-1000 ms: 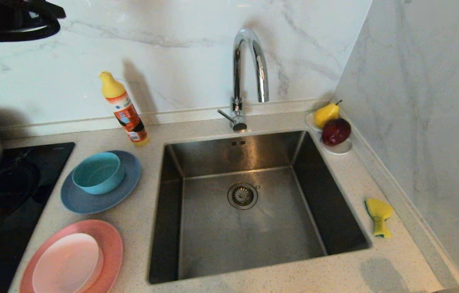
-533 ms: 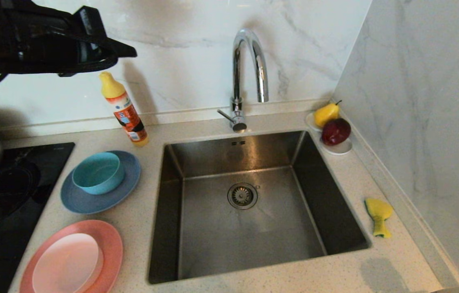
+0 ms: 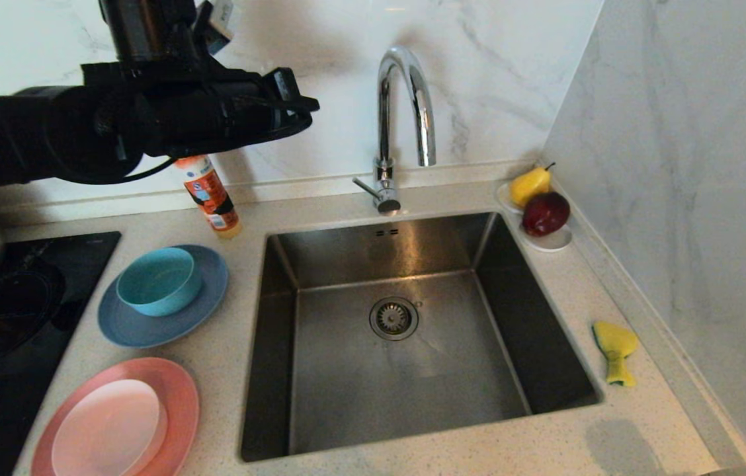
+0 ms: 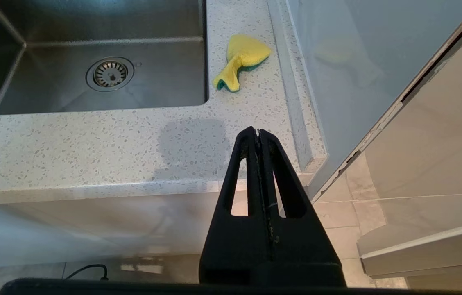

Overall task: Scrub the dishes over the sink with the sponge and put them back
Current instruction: Turn on the faucet

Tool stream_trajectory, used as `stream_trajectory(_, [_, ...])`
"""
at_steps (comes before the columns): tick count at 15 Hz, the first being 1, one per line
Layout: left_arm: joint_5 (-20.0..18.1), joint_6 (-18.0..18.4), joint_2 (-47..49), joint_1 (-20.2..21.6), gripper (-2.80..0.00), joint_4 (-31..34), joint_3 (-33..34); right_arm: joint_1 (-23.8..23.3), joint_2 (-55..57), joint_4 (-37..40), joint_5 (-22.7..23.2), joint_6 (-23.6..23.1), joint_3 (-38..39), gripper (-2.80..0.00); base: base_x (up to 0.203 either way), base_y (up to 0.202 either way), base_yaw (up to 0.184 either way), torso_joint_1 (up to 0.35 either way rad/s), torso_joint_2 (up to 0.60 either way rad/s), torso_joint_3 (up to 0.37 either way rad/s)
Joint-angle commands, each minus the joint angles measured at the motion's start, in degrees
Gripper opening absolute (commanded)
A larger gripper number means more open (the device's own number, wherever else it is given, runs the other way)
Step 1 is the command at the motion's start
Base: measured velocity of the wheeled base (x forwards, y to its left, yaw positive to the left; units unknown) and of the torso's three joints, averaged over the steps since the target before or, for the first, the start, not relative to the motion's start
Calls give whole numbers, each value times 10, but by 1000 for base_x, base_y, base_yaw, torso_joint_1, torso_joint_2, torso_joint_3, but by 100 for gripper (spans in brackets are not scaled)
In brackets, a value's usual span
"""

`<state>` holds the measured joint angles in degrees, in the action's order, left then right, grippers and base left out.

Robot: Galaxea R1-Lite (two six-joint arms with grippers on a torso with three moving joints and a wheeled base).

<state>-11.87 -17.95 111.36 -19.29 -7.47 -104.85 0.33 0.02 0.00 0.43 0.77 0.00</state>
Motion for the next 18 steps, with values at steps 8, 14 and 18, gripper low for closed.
stream_trajectory(8, [4, -14, 164, -14, -280, -104, -50, 0, 0, 0, 0, 0, 0, -280, 0, 0, 0, 0, 0, 0])
stream_trajectory(14, [4, -11, 193, -14, -280, -126, -52, 0, 0, 0, 0, 0, 0, -280, 0, 0, 0, 0, 0, 0])
stream_trajectory(18, [4, -10, 205, -14, -280, -156, -52, 0, 0, 0, 0, 0, 0, -280, 0, 0, 0, 0, 0, 0])
